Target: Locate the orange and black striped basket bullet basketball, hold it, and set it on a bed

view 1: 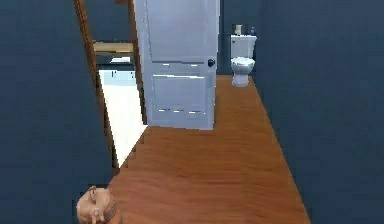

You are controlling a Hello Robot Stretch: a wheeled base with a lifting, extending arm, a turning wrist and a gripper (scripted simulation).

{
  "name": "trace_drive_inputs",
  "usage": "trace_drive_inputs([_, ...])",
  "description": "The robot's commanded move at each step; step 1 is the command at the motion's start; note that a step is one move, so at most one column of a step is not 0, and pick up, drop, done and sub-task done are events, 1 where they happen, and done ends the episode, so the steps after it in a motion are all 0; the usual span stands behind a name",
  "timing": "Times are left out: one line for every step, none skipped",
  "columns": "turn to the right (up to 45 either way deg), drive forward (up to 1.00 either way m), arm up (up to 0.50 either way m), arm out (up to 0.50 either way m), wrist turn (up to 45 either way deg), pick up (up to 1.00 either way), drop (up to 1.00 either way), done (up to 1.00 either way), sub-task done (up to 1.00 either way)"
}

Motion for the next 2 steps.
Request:
trace_drive_inputs([0.0,1.00,0.00,0.00,0.0,0.00,0.00,0.00,0.00])
trace_drive_inputs([0.0,0.10,0.00,0.00,0.0,0.00,0.00,0.00,0.00])
